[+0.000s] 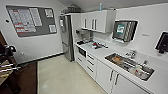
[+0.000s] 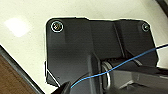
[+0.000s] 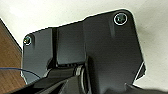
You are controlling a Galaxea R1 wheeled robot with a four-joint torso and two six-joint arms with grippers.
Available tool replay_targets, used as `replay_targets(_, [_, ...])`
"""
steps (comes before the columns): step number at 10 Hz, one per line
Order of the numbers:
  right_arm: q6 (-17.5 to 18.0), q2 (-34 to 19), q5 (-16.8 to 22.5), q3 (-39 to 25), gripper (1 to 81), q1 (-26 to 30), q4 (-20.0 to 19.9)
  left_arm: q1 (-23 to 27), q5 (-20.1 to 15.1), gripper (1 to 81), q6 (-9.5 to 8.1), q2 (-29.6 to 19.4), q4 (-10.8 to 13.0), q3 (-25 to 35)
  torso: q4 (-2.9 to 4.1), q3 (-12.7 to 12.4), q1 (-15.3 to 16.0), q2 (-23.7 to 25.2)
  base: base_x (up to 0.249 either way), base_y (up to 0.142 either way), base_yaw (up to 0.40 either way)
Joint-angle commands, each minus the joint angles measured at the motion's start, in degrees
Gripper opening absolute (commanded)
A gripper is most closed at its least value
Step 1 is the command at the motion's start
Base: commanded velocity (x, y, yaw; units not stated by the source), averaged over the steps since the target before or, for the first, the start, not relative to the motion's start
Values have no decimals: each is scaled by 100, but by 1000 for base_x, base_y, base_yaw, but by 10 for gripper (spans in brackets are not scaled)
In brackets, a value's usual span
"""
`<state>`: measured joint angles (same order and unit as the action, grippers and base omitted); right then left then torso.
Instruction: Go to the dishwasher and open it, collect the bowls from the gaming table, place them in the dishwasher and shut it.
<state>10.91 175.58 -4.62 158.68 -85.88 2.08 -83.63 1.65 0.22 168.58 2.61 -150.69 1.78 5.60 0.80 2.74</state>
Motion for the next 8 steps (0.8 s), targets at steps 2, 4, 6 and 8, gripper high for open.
replay_targets(2, [-36, 32, 295, -14, 811, 251, 126, 263, -314, 811, 57, 0, 12, 4, 0, 0, 0, 0, 0, 0, 321])
replay_targets(4, [-45, 6, 286, 12, 811, 251, 134, 263, -314, 811, 57, 9, 12, 4, 0, 0, 0, 0, 0, 0, 320])
replay_targets(6, [-63, -3, 286, 12, 811, 233, 178, 281, -306, 811, 57, 18, 29, 4, 0, 0, 0, 0, 0, 0, 320])
replay_targets(8, [-45, -3, 286, 12, 811, 225, 345, 298, -305, 811, 57, 0, 29, 4, 0, 0, 0, 0, 0, 0, 320])
